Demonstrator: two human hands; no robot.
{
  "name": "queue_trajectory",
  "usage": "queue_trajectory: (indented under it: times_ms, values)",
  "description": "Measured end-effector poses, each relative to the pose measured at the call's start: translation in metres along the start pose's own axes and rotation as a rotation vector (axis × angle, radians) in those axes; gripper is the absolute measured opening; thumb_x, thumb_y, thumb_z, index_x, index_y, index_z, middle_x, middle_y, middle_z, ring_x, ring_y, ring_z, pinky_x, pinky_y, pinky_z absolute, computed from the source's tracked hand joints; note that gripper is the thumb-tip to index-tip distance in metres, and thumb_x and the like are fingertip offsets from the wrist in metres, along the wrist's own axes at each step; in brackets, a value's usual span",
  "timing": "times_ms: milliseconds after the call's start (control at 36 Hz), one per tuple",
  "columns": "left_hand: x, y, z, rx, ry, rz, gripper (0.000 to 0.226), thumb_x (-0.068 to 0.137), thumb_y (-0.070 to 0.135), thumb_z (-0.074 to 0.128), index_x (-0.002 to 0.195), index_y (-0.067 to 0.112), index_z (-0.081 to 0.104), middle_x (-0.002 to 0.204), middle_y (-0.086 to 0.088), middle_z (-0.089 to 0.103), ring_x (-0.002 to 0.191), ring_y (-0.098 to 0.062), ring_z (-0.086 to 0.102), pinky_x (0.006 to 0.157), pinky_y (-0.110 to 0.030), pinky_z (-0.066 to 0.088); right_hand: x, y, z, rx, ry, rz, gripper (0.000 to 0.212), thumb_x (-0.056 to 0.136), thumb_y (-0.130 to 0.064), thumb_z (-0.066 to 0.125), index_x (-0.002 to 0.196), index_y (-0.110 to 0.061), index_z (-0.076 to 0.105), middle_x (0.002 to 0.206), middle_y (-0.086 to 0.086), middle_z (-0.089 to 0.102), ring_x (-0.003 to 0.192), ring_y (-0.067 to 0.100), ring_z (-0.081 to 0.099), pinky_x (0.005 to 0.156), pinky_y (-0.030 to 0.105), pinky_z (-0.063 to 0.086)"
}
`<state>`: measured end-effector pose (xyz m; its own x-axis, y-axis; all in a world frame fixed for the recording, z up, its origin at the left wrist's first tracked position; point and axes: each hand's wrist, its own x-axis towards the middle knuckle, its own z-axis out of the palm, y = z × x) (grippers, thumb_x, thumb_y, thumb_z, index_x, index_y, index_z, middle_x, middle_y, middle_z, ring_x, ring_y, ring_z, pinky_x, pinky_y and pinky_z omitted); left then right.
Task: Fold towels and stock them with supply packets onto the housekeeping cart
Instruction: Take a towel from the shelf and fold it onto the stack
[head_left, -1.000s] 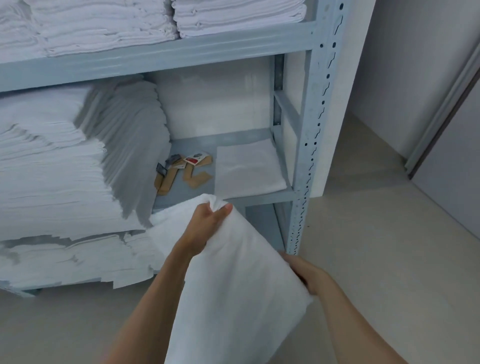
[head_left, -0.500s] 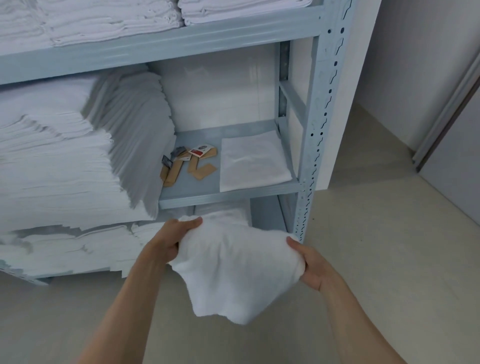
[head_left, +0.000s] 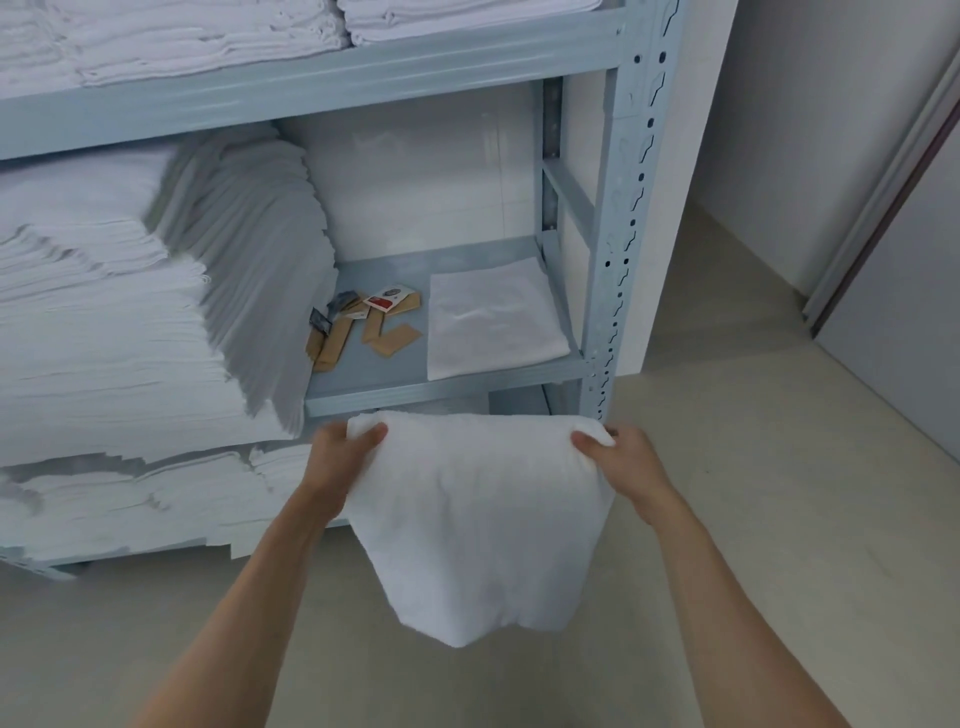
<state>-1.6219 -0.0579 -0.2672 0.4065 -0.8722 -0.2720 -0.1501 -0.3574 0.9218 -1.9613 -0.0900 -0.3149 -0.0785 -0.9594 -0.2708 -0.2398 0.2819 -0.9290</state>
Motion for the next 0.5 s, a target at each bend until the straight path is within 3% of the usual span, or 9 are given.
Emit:
queue_trajectory:
  times_ms: [83, 167, 222, 306, 389, 444, 500]
  values:
    - [0.007, -0.006, 0.002, -0.091, 0.056, -0.134, 0.025, 0.081, 0.015, 0.081, 0.099, 0.004, 0.067, 0.078, -0.008, 0.073, 0.069, -0.026, 0.07, 0.06, -0.032, 0.058, -0.001, 0.001, 0.0, -0.097, 0.127, 0.003, 0.071, 0.084, -0.038, 0.077, 0.141, -0.009, 0.046, 0.142, 0.011, 0.051, 0.13, 0.029, 0.049, 0.103, 0.036, 0.042]
    - [0.008, -0.018, 0.004, -0.092, 0.087, -0.167, 0.034, 0.082, 0.013, 0.081, 0.11, 0.006, 0.063, 0.091, -0.014, 0.069, 0.075, -0.027, 0.064, 0.071, -0.036, 0.053, -0.002, 0.003, 0.0, -0.131, 0.135, -0.017, 0.061, 0.083, -0.037, 0.078, 0.134, -0.013, 0.053, 0.141, 0.01, 0.053, 0.127, 0.027, 0.051, 0.094, 0.03, 0.041]
    - [0.003, -0.022, 0.005, -0.09, 0.082, -0.126, 0.021, 0.085, 0.015, 0.077, 0.104, 0.009, 0.069, 0.099, -0.019, 0.068, 0.076, -0.029, 0.062, 0.069, -0.037, 0.05, -0.002, 0.004, -0.004, -0.126, 0.109, -0.03, 0.055, 0.081, -0.039, 0.079, 0.127, -0.016, 0.06, 0.138, 0.007, 0.055, 0.125, 0.025, 0.052, 0.093, 0.029, 0.041]
    - [-0.007, -0.02, 0.006, -0.049, -0.046, -0.077, 0.013, 0.08, 0.026, 0.082, 0.091, 0.02, 0.078, 0.094, -0.008, 0.075, 0.074, -0.021, 0.066, 0.063, -0.029, 0.046, -0.004, 0.005, -0.013, -0.113, -0.056, -0.024, 0.06, 0.074, -0.038, 0.085, 0.127, -0.023, 0.061, 0.138, 0.001, 0.052, 0.125, 0.021, 0.051, 0.1, 0.034, 0.045]
    - [-0.012, -0.018, 0.005, 0.156, -0.251, 0.019, 0.032, 0.071, 0.028, 0.089, 0.102, 0.028, 0.079, 0.101, 0.009, 0.074, 0.092, -0.001, 0.066, 0.081, -0.021, 0.045, -0.005, 0.003, -0.02, -0.303, -0.254, -0.038, 0.081, 0.07, -0.027, 0.089, 0.141, -0.028, 0.05, 0.145, -0.001, 0.046, 0.134, 0.021, 0.044, 0.109, 0.036, 0.04]
    - [-0.015, -0.02, 0.008, 0.275, -0.309, 0.075, 0.046, 0.066, 0.021, 0.093, 0.108, 0.029, 0.076, 0.106, 0.017, 0.066, 0.093, 0.012, 0.06, 0.079, -0.009, 0.043, -0.005, 0.002, -0.018, -0.462, -0.331, -0.042, 0.092, 0.071, -0.021, 0.088, 0.148, -0.03, 0.039, 0.149, 0.001, 0.041, 0.132, 0.021, 0.043, 0.105, 0.033, 0.041]
    - [-0.015, -0.025, 0.013, 0.366, -0.32, 0.112, 0.057, 0.061, 0.015, 0.095, 0.113, 0.027, 0.073, 0.109, 0.013, 0.065, 0.093, 0.007, 0.061, 0.074, -0.005, 0.043, -0.005, 0.002, -0.014, -0.584, -0.369, -0.02, 0.096, 0.072, -0.017, 0.086, 0.15, -0.035, 0.033, 0.148, 0.007, 0.035, 0.119, 0.024, 0.047, 0.09, 0.031, 0.044]
